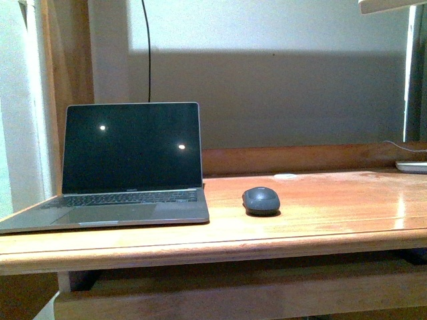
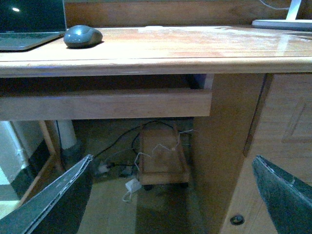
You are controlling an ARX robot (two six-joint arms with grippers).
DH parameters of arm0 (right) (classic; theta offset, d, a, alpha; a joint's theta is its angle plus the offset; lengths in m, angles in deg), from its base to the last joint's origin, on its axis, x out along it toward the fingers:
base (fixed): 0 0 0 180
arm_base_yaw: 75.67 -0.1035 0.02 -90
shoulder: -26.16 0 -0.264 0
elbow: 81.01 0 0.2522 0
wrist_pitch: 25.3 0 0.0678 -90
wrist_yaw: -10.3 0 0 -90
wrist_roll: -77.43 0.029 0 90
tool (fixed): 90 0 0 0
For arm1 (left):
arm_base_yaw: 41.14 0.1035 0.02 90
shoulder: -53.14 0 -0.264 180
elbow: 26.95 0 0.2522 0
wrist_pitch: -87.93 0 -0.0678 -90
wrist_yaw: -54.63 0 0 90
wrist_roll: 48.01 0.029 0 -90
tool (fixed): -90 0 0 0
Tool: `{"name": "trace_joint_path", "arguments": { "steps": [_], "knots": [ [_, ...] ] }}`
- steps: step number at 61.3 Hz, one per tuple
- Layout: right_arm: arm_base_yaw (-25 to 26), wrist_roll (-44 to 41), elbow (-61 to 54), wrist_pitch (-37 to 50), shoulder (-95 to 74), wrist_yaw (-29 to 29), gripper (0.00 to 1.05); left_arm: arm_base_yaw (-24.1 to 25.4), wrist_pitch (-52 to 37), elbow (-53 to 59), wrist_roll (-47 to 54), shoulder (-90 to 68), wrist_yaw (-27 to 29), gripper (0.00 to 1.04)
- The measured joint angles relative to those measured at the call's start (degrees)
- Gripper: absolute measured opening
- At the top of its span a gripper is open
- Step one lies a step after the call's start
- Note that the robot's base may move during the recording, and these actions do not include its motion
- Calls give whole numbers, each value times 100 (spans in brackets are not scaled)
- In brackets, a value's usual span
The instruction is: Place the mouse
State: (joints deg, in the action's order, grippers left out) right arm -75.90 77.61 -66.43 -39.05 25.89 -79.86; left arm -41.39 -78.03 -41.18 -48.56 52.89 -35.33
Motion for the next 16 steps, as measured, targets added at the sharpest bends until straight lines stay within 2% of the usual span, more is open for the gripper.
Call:
{"name": "trace_joint_path", "arguments": {
  "steps": [16],
  "knots": [
    [0,0,0,0,0,0,97,0,0,0,0,0,0,97]
  ]
}}
